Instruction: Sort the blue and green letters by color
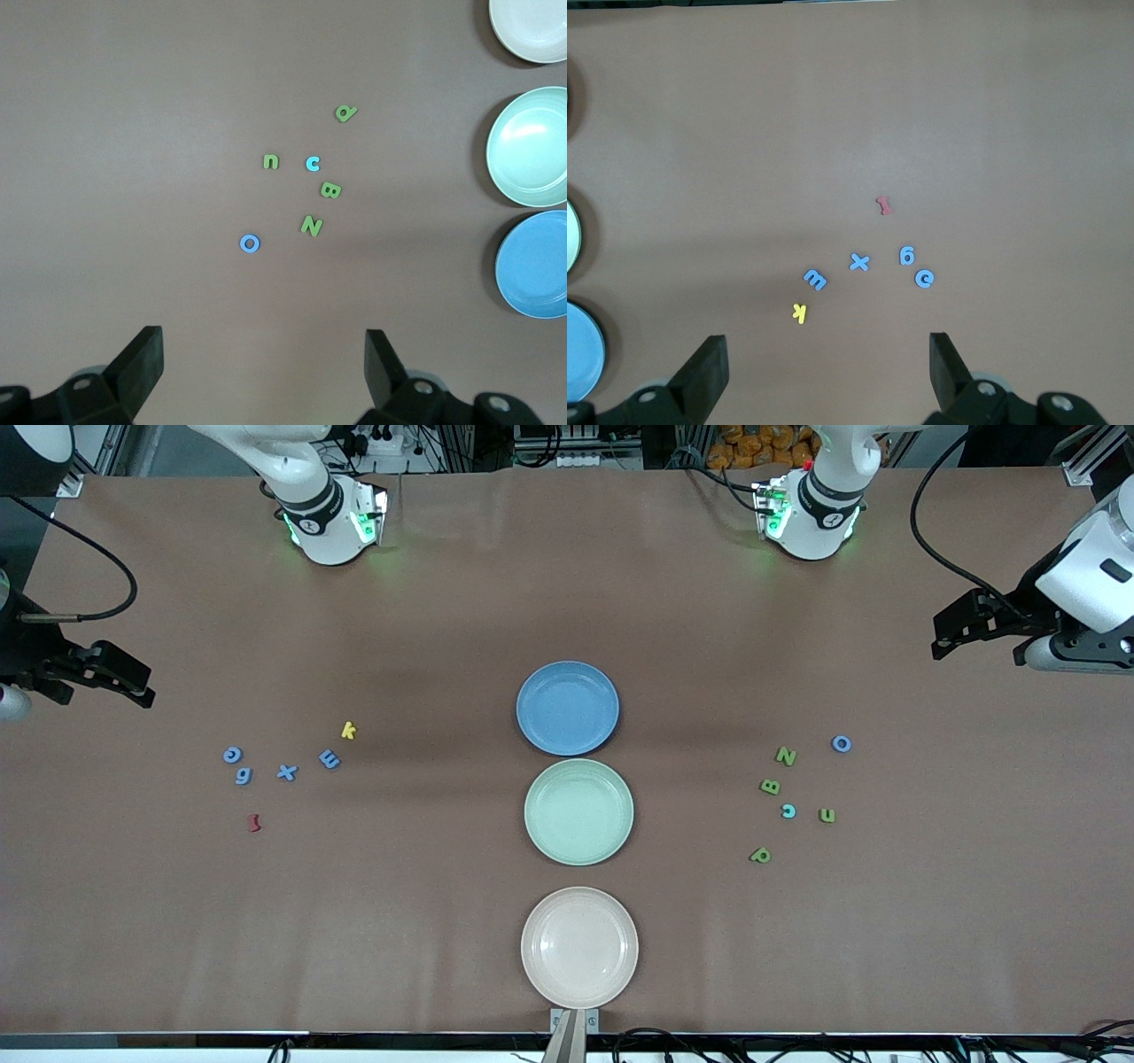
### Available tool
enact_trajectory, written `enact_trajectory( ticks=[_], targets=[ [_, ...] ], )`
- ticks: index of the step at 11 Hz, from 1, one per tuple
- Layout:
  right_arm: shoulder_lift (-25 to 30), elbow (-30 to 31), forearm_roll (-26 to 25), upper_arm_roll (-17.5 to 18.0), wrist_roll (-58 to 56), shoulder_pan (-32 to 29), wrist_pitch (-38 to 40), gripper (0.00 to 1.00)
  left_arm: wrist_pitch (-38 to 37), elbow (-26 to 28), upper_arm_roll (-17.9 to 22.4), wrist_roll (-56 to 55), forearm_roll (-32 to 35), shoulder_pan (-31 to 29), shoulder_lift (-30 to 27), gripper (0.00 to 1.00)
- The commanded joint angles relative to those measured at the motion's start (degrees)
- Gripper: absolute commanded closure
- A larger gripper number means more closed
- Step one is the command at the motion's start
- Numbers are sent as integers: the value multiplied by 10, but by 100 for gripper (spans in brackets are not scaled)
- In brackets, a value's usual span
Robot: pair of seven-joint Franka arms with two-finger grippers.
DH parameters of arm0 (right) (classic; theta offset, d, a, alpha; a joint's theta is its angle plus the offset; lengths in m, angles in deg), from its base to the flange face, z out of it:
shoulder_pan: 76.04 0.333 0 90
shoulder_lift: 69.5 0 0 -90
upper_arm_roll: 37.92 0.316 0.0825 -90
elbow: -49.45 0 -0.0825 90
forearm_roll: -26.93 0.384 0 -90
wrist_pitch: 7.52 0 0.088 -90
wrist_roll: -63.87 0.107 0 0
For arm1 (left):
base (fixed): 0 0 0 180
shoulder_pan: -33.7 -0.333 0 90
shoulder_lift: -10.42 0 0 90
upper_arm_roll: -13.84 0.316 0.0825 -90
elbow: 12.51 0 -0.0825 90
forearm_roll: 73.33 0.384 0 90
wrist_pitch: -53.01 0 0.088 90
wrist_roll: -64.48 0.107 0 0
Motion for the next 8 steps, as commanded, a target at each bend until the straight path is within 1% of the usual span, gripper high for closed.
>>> enact_trajectory(
  ticks=[1, 4, 8],
  targets=[
    [4, -2, 4, 2, -8, -5, 7, 0, 4, 15, 12, -4, -6, 4, -15, 0],
    [4, -2, 4, 2, -8, -5, 8, 0, 2, 15, 15, -4, -6, 5, -13, 0],
    [4, 0, 4, 2, -8, -5, 8, 0, 7, 16, 23, -4, -5, 13, 8, 0]
  ],
)
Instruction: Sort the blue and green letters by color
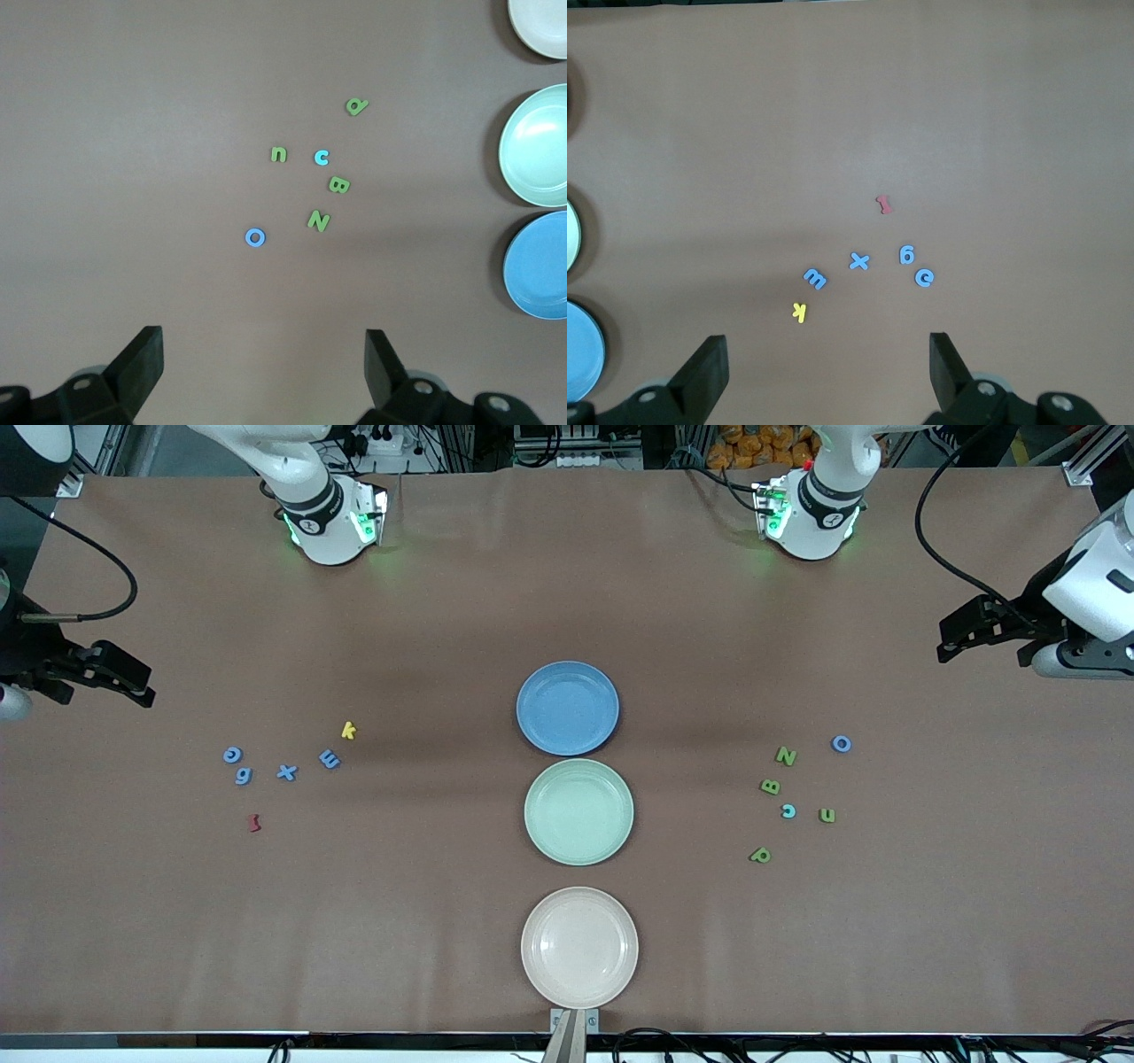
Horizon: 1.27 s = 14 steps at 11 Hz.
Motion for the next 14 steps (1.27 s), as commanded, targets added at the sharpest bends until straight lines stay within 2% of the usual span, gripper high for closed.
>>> enact_trajectory(
  ticks=[1, 3, 4, 7, 9, 12, 14],
  targets=[
    [4, 3, 4, 2, -8, -8, 6, 0, 19, 7, 9, -3, -4, 9, 19, 0],
    [4, 17, 9, 3, -8, -24, -1, 0, 55, 25, 7, 0, -5, 6, 44, 0],
    [7, 34, 9, 3, -9, -35, -11, 0, 96, 53, 6, 0, -4, 9, 45, 0],
    [31, 145, 11, 4, -17, -77, -96, 0, 235, 150, 3, 2, 34, 12, 67, 0],
    [34, 212, 12, 4, -17, -89, -161, 0, 271, 161, 3, -3, 61, 23, 108, 0],
    [27, 322, 13, 4, -29, -117, -283, 0, 342, 162, 3, -2, 63, 20, 178, 0],
    [17, 375, 13, 4, -103, -146, -336, 0, 385, 162, 3, -2, 63, 19, 222, 0]
  ],
)
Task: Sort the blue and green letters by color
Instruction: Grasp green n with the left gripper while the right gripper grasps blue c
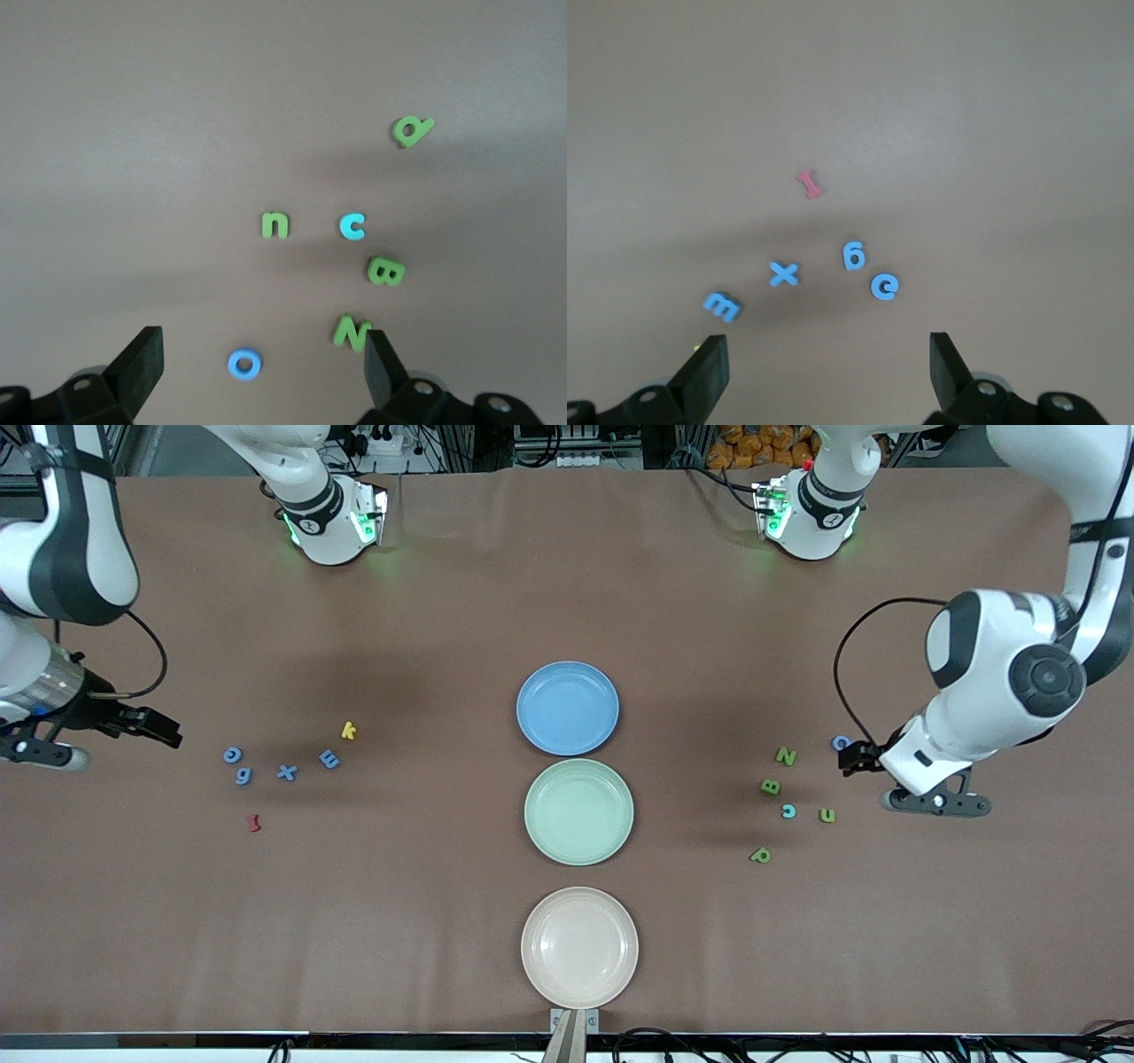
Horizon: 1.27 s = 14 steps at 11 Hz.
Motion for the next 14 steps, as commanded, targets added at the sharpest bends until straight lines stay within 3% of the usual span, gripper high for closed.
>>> enact_trajectory(
  ticks=[1, 5, 10, 12, 14],
  targets=[
    [-4, 85, 13, 6, -111, -52, -76, 0, 61, -3, 2, -3, 14, -1, 62, 0],
    [-81, 100, 12, 5, -126, -89, -164, 0, 137, 1, 3, 0, 14, -5, 120, 0],
    [-168, 105, 12, 5, -123, -87, -265, 0, 188, 7, 6, 4, 17, -6, 156, 2],
    [-172, 125, 12, 5, -121, -87, -297, 0, 224, 35, 7, 4, 65, -11, 157, 3],
    [-172, 142, 12, 5, -121, -86, -311, 0, 230, 37, 6, 1, 67, -21, 159, 6]
  ],
)
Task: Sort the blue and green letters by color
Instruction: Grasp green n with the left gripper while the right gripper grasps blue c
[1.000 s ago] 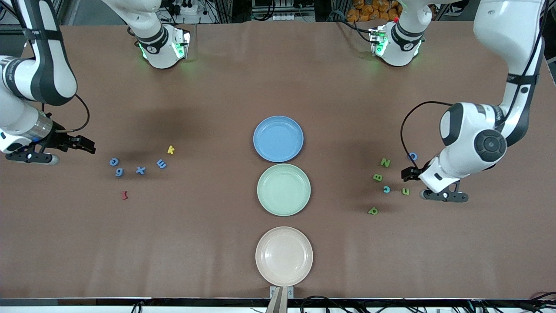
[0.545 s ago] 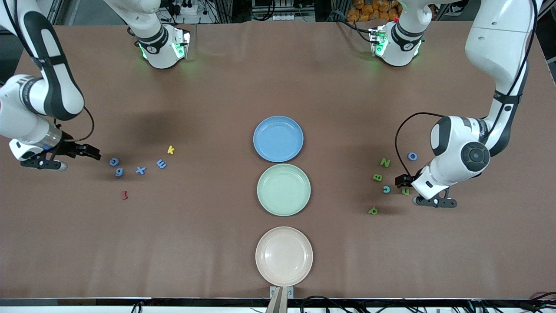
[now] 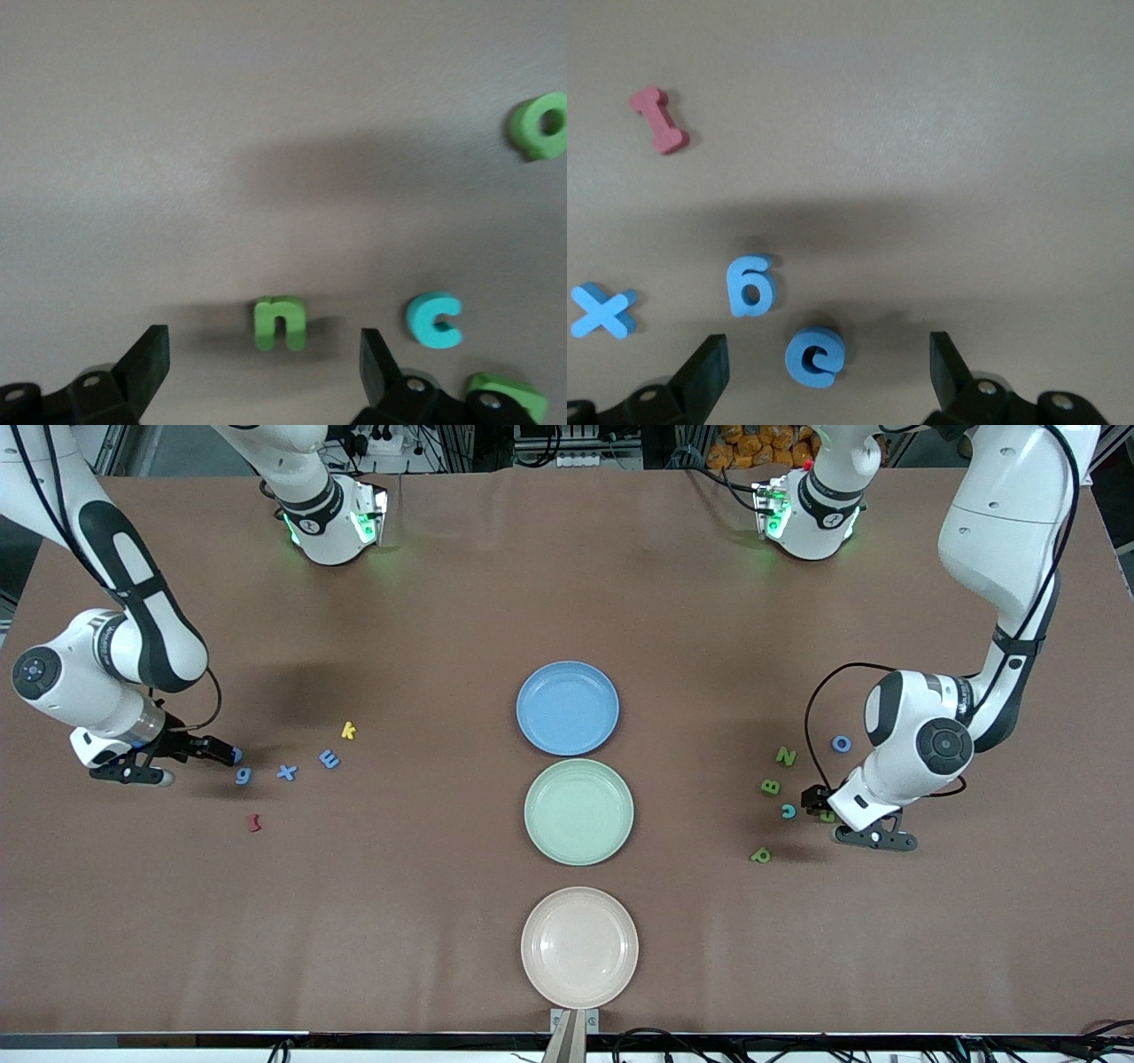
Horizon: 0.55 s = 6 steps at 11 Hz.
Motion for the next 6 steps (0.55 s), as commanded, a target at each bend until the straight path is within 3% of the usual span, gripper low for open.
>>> enact_trajectory(
  ticks=[1, 3, 6],
  targets=[
    [6, 33, 12, 6, -6, -3, -38, 0, 18, 14, 0, -4, 19, -9, -4, 9],
    [-1, 38, 12, 6, -6, -3, -46, 0, 18, 12, 0, -5, 19, -8, -4, 27],
    [-15, 44, 12, 5, -4, -1, -66, 0, 19, 10, 0, -7, 19, -8, -3, 28]
  ],
)
